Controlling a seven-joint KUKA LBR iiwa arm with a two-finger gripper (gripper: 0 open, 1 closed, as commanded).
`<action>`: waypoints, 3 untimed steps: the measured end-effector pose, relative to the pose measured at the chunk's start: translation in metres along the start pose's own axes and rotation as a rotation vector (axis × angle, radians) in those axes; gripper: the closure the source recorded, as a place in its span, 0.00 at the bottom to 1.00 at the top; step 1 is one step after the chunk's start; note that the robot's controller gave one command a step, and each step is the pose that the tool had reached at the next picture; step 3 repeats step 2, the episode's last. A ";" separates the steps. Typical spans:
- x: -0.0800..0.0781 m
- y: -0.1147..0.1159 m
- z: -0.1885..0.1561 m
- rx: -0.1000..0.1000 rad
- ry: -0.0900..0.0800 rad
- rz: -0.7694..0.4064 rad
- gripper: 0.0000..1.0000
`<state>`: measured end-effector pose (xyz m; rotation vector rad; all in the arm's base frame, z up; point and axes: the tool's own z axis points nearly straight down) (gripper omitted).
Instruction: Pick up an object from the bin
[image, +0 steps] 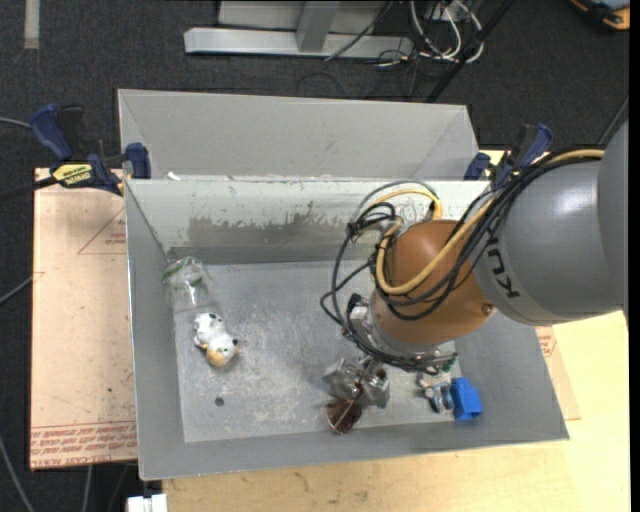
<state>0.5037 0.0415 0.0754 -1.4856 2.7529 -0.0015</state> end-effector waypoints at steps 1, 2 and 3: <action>0.019 0.005 -0.033 -0.008 0.009 -0.001 1.00; 0.001 0.001 -0.083 -0.011 0.012 -0.014 1.00; 0.001 0.001 -0.083 -0.011 0.012 -0.014 1.00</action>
Offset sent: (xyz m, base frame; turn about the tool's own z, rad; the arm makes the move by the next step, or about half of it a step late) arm 0.0027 0.0043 0.0943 -0.0226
